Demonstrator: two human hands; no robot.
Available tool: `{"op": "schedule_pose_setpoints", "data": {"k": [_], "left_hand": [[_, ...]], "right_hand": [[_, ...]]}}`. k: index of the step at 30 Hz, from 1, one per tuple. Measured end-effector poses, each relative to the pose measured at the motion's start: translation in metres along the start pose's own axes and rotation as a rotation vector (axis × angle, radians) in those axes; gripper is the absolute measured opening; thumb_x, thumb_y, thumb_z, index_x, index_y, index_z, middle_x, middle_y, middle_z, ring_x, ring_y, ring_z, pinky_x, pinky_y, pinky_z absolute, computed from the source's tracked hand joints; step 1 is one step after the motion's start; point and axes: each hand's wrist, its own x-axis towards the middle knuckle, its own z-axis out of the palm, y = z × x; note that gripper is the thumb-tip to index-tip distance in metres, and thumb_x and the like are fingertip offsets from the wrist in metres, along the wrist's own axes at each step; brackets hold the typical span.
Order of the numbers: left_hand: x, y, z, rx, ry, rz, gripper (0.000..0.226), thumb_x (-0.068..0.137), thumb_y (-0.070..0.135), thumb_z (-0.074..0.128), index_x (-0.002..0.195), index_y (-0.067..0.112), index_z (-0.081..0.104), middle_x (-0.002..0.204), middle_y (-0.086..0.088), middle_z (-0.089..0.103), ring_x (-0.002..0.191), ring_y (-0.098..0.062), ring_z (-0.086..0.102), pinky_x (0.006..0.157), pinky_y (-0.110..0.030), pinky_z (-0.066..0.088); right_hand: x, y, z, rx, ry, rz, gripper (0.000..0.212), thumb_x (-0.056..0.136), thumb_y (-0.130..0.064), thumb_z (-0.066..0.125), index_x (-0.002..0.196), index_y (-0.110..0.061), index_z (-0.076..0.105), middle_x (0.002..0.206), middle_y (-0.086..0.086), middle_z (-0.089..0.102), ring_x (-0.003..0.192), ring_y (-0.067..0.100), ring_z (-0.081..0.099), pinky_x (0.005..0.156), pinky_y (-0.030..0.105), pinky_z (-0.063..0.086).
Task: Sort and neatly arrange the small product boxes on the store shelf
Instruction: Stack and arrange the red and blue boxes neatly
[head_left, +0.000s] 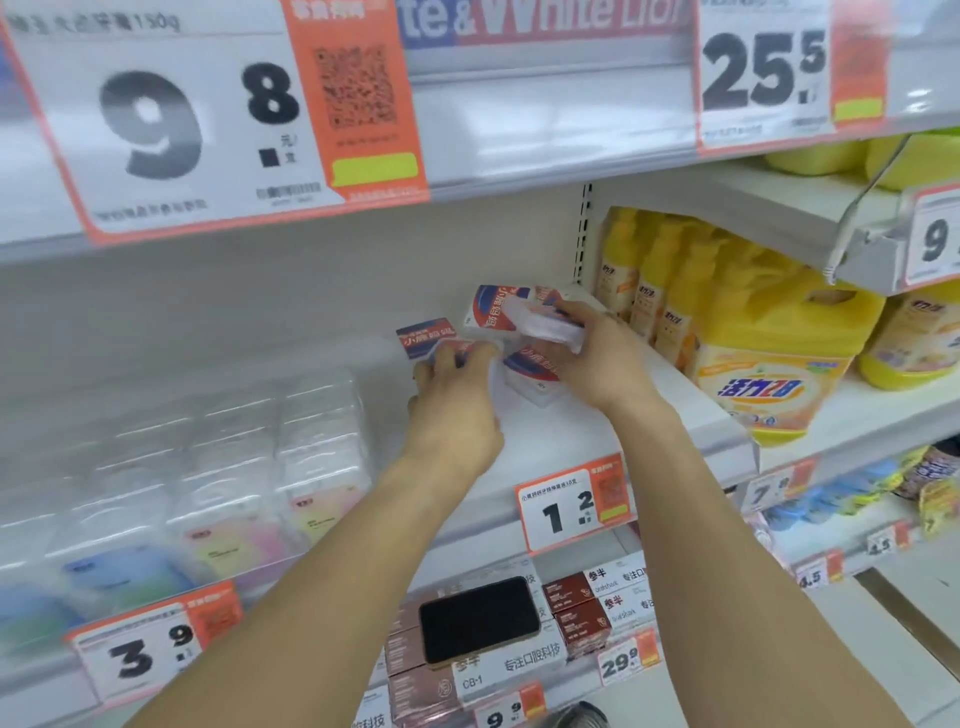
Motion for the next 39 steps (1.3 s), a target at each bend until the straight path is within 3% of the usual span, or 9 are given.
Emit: {"op": "schedule_pose_setpoints", "data": {"k": [4, 9, 11, 13, 17, 25, 30, 33, 39], "left_hand": [[-0.001, 0.003, -0.008, 0.081, 0.02, 0.016, 0.077, 0.071, -0.004, 0.065, 0.14, 0.02, 0.039, 0.137, -0.006, 0.041, 0.126, -0.03, 0.037, 0.093, -0.043, 0.046], [-0.024, 0.005, -0.003, -0.068, 0.097, 0.116, 0.063, 0.069, -0.014, 0.056, 0.124, 0.014, 0.065, 0.119, -0.007, 0.052, 0.112, -0.028, 0.044, 0.091, -0.027, 0.043], [-0.038, 0.007, -0.008, -0.226, 0.134, 0.143, 0.061, 0.069, -0.017, 0.052, 0.117, 0.016, 0.071, 0.12, -0.004, 0.053, 0.114, -0.021, 0.048, 0.087, -0.005, 0.03], [-0.054, 0.009, -0.013, -0.33, 0.102, 0.16, 0.053, 0.07, -0.014, 0.052, 0.107, 0.018, 0.075, 0.129, 0.0, 0.049, 0.12, -0.012, 0.047, 0.086, 0.001, 0.027], [-0.07, 0.01, -0.013, -0.4, -0.106, 0.132, 0.038, 0.081, 0.008, 0.063, 0.116, 0.024, 0.067, 0.135, 0.01, 0.039, 0.121, -0.004, 0.044, 0.09, -0.012, 0.034], [-0.057, 0.008, -0.01, -0.276, -0.15, 0.131, 0.04, 0.078, 0.057, 0.068, 0.109, 0.035, 0.056, 0.117, 0.016, 0.055, 0.103, -0.004, 0.055, 0.077, -0.016, 0.045], [-0.041, 0.012, -0.014, -0.332, -0.19, 0.094, 0.033, 0.074, 0.044, 0.076, 0.093, 0.027, 0.055, 0.106, 0.014, 0.065, 0.093, -0.005, 0.062, 0.079, -0.031, 0.055], [-0.035, 0.011, -0.013, -0.273, -0.176, 0.102, 0.048, 0.073, 0.047, 0.078, 0.109, 0.027, 0.052, 0.112, 0.012, 0.058, 0.098, -0.005, 0.058, 0.076, -0.018, 0.048], [-0.032, 0.009, 0.0, -0.19, -0.193, 0.168, 0.048, 0.088, 0.05, 0.06, 0.13, 0.025, 0.057, 0.128, 0.003, 0.051, 0.119, -0.014, 0.046, 0.098, -0.03, 0.045]], "right_hand": [[-0.031, 0.001, -0.022, 0.119, 0.129, -0.014, 0.046, 0.097, -0.029, 0.061, 0.14, -0.018, 0.052, 0.129, 0.001, 0.065, 0.112, 0.018, 0.062, 0.08, 0.009, 0.042], [-0.064, 0.018, -0.058, -0.005, 0.128, -0.007, 0.057, 0.077, -0.008, 0.054, 0.132, -0.024, 0.063, 0.118, 0.012, 0.07, 0.106, 0.034, 0.065, 0.092, 0.035, 0.053], [-0.072, 0.023, -0.068, -0.095, 0.077, 0.057, 0.061, 0.073, 0.005, 0.058, 0.127, -0.021, 0.066, 0.12, 0.014, 0.067, 0.109, 0.032, 0.062, 0.087, 0.026, 0.046], [-0.077, 0.023, -0.076, -0.18, -0.031, 0.082, 0.062, 0.072, 0.001, 0.067, 0.132, -0.016, 0.063, 0.129, 0.012, 0.062, 0.117, 0.03, 0.059, 0.09, 0.02, 0.04], [-0.075, 0.011, -0.084, -0.109, -0.365, 0.134, 0.086, 0.065, -0.029, 0.091, 0.14, -0.012, 0.053, 0.123, -0.003, 0.056, 0.112, 0.016, 0.055, 0.096, 0.027, 0.042], [-0.057, 0.015, -0.074, 0.069, -0.17, 0.083, 0.052, 0.08, -0.011, 0.081, 0.128, -0.021, 0.063, 0.125, -0.001, 0.066, 0.112, 0.018, 0.065, 0.085, 0.04, 0.06], [-0.056, 0.021, -0.07, -0.136, -0.102, 0.072, 0.046, 0.084, -0.021, 0.077, 0.129, -0.02, 0.063, 0.128, -0.002, 0.066, 0.108, 0.02, 0.064, 0.083, 0.028, 0.047], [-0.058, 0.027, -0.069, -0.221, -0.108, 0.105, 0.044, 0.086, -0.023, 0.073, 0.13, -0.02, 0.063, 0.13, 0.002, 0.064, 0.113, 0.024, 0.061, 0.085, 0.029, 0.046], [-0.061, 0.026, -0.061, -0.205, -0.17, 0.131, 0.041, 0.087, -0.031, 0.072, 0.127, -0.021, 0.066, 0.118, 0.003, 0.069, 0.091, 0.018, 0.056, 0.074, 0.022, 0.037]]}}
